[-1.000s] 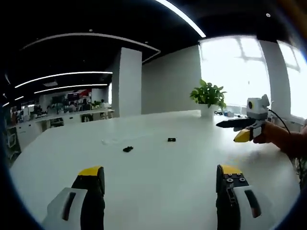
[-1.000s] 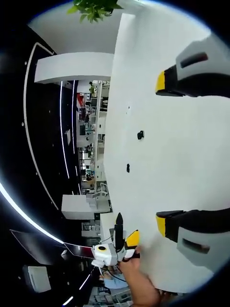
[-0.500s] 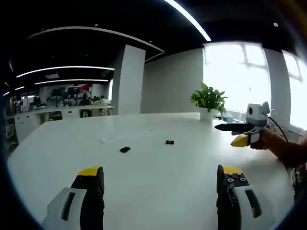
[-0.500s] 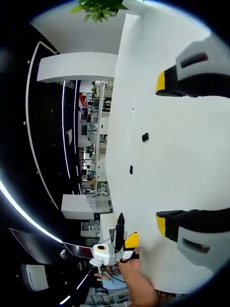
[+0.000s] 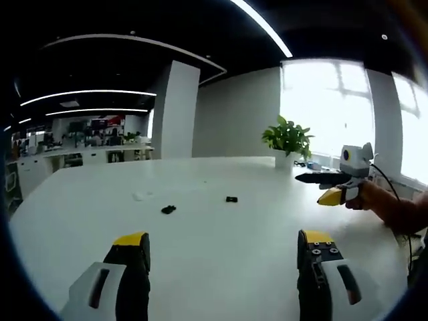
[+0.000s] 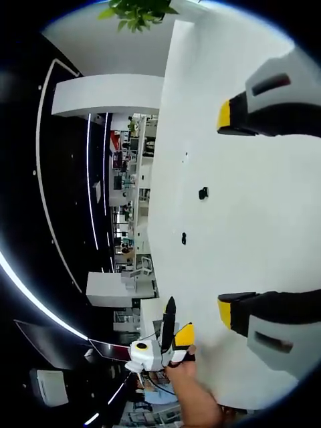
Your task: Snap the two parts of the plastic buckle together until the buckle closes and remains connected.
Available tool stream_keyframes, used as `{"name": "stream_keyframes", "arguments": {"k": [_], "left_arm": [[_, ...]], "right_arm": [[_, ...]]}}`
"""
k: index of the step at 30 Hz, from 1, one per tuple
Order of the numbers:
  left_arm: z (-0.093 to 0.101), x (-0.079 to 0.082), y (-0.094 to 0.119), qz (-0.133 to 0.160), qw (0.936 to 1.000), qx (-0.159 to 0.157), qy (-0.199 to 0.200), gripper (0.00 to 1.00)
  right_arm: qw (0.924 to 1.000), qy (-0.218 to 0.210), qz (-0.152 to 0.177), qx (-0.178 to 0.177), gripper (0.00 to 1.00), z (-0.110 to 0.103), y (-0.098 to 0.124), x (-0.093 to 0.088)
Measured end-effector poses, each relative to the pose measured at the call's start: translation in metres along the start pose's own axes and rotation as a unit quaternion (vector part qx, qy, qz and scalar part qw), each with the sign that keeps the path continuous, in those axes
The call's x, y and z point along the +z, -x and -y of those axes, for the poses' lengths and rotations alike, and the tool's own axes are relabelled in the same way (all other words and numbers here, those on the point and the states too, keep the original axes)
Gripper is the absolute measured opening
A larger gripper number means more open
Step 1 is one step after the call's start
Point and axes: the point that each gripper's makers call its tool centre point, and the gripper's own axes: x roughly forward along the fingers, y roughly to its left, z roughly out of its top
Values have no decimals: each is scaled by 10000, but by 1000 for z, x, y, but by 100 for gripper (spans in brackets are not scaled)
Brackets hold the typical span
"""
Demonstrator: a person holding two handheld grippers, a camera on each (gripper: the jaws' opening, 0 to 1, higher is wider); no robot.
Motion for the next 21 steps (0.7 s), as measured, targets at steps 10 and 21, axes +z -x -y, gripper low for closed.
{"name": "stream_keyframes", "arguments": {"k": [10,21], "left_arm": [[-8,12,-5,28,9999,-6,-109,98],[-10,12,-9,13,9999,-7,-157,99]], "right_arm": [[10000,-20,13,15,98,0,-2,3],[10000,-1,19,31,97,3,-10,6]]}}
